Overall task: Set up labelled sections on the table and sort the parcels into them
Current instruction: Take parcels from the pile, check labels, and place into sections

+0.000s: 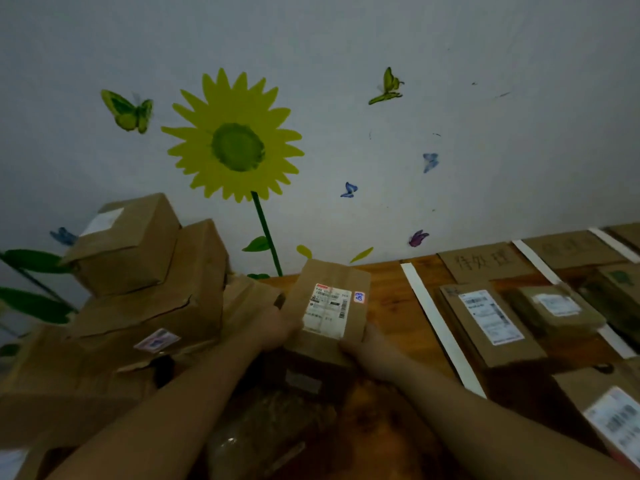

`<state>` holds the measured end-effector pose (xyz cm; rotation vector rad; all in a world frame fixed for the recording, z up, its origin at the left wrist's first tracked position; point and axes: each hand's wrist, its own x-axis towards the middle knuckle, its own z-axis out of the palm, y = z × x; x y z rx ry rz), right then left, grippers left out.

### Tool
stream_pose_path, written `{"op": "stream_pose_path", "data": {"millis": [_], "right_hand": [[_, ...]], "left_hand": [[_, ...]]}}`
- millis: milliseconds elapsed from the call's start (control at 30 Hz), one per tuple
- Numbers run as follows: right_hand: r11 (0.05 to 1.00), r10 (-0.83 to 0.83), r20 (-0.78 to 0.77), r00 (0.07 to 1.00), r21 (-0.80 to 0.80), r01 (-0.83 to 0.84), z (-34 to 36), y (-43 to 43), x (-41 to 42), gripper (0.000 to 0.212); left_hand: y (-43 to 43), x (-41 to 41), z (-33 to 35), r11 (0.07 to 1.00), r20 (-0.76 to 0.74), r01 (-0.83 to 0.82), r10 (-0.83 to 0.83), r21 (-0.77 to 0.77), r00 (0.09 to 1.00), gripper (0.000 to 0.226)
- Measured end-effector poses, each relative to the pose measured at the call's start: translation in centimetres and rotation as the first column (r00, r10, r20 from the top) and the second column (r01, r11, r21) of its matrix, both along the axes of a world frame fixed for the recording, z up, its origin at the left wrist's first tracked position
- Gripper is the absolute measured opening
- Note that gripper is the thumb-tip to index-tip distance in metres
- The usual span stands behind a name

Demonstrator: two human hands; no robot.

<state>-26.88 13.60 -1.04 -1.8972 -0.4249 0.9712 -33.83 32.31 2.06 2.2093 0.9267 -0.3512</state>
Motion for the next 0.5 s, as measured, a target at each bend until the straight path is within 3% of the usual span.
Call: {"op": "stream_pose_path", "data": {"millis": [67,167,300,433,500], "right_hand": [[0.999,-0.041,-0.032,0.999,0.02,0.042,0.4,-0.5,-0.5,0.04],[0.984,-0.142,-0.006,0.99,0.11,0.142,1.0,-1.6,-0.5,0.054],[0.945,-0.273,0.129,0.953,0.224,0.24,3.5,-3.4,-0.2,0.074],[0.907,-0.332,0.241,0.912,0.346,0.239,7.1,-6.1,-0.1,0.08],[0.892,-0.356,0.299,0.885,0.391,0.227,8.4,-8.2,-0.3,0.082]], "left_hand": [[-0.2,-0.3,-0.5,0.997,0.075,-0.032,0.037,-0.076,0.997,0.046],[-0.7,-0.6,-0.4,0.972,0.269,-0.067,0.129,-0.227,0.955,0.043],[-2.9,-1.1,1.5,0.881,0.427,-0.08,0.304,-0.467,0.852,0.063],[-6.9,-1.4,4.5,0.888,0.555,0.017,0.273,-0.46,0.786,0.082],[-9.3,-1.4,5.9,0.896,0.612,0.054,0.257,-0.441,0.748,0.08]]}}
